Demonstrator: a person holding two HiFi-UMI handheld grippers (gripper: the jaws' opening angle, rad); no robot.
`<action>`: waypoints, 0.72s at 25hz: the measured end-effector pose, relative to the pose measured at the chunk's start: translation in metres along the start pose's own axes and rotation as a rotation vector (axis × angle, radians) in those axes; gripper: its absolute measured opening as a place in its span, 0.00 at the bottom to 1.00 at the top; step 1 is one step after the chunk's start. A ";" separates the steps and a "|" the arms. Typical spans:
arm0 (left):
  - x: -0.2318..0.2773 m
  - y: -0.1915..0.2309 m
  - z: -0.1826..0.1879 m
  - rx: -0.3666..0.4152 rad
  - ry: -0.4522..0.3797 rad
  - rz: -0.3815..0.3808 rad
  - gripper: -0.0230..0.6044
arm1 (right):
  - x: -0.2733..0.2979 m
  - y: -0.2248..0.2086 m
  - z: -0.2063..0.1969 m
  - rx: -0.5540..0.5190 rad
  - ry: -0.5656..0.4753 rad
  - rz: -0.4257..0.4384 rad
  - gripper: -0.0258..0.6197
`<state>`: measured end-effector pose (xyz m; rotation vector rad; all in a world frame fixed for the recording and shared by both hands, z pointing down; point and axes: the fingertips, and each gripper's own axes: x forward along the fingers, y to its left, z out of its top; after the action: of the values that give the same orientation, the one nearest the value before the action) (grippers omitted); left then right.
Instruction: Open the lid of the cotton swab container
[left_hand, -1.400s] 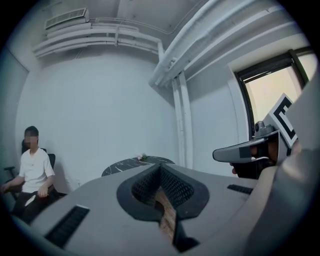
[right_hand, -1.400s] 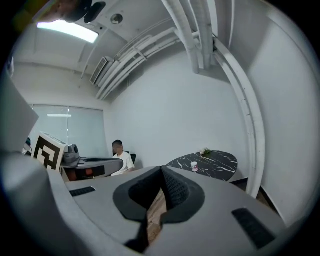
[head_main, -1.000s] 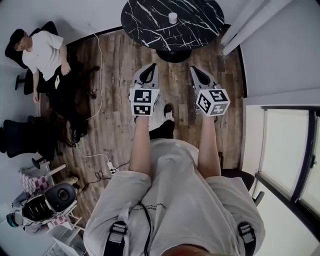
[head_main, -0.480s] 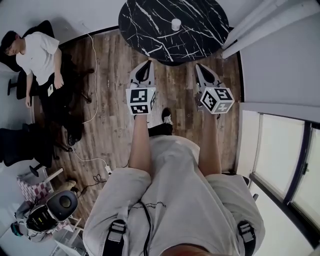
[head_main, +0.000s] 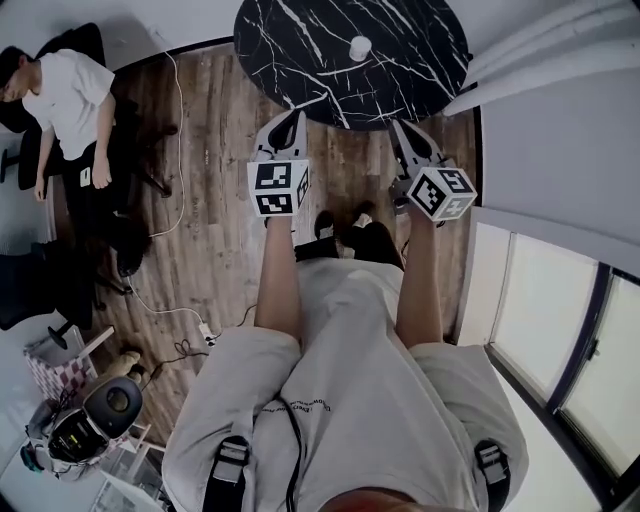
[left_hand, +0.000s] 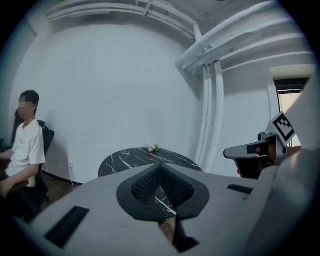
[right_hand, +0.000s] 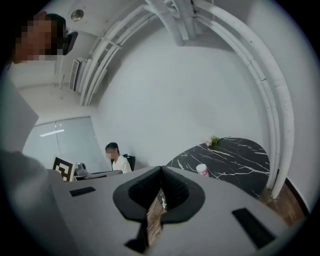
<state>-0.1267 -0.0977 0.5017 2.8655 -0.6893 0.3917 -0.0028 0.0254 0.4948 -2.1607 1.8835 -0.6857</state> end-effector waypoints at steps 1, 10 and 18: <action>0.007 0.004 -0.002 -0.009 0.014 0.007 0.07 | 0.006 -0.003 0.001 0.008 0.005 0.019 0.09; 0.054 0.032 0.025 -0.029 -0.024 0.026 0.07 | 0.073 -0.057 0.039 0.042 0.002 0.087 0.09; 0.132 0.030 0.058 -0.044 -0.054 0.017 0.07 | 0.146 -0.127 0.095 0.052 -0.053 0.118 0.09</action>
<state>-0.0150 -0.1922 0.4874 2.8401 -0.7223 0.2979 0.1656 -0.1093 0.4991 -1.9987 1.9259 -0.6406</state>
